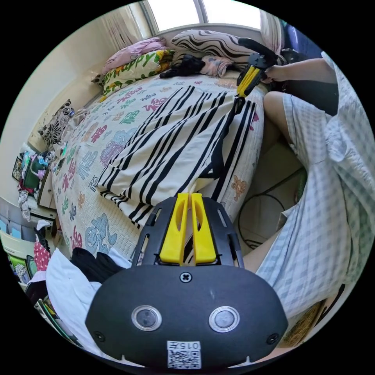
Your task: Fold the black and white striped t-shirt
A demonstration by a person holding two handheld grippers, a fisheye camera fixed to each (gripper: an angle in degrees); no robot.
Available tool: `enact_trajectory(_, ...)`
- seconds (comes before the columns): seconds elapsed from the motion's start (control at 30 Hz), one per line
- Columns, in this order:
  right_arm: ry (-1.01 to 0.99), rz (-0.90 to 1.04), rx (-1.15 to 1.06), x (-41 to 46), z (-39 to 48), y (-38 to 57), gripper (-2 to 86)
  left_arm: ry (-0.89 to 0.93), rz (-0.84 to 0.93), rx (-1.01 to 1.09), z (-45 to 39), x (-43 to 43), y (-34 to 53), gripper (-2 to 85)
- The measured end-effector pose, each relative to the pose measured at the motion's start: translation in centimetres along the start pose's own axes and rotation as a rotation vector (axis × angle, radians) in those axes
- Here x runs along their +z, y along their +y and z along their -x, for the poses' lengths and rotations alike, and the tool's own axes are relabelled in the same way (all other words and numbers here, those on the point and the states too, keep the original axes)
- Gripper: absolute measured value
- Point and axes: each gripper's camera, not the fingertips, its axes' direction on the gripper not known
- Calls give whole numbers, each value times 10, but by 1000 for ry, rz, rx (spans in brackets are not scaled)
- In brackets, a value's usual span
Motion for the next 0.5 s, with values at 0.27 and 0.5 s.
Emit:
enact_trajectory(0.27,-50,158,102,-4,3,29,48,-91,230,5,-5,2,17,9)
enact_trajectory(0.5,-107,7,126,-42,3,25,2,100,41,-308,43,-31,30,8)
